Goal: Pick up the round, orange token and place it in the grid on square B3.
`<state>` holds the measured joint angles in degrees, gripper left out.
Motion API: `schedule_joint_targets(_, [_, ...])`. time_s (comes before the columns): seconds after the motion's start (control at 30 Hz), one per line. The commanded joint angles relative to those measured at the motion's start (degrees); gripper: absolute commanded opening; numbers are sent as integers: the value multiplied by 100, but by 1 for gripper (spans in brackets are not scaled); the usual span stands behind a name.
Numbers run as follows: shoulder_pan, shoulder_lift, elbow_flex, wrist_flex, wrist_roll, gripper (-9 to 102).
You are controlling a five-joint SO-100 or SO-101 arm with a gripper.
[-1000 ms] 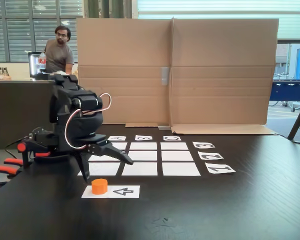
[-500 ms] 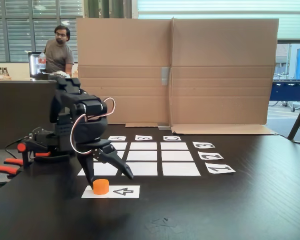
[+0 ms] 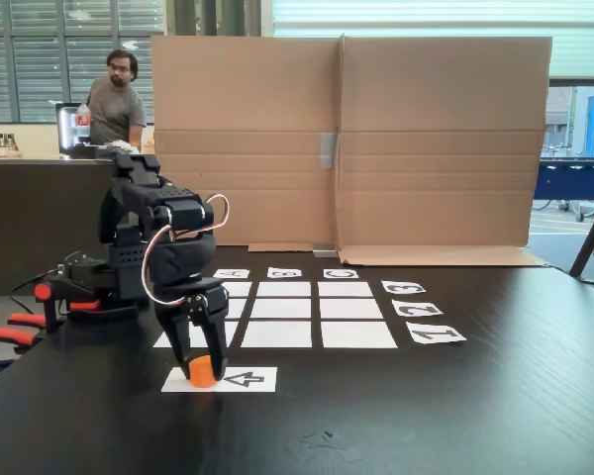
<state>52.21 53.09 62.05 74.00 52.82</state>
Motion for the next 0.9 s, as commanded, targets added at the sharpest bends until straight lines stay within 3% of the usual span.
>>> schedule_joint_targets(0.0, [-193,1468,817,-308,-176,-1])
schedule_joint_targets(0.23, [-1222,3806,2382,-185,-290,-1])
schedule_joint_targets(0.57, [-4078,6196,2549,1406,-44,-1])
schedule_joint_targets(0.87, [-6609,6108,2487,1494,1266,-1])
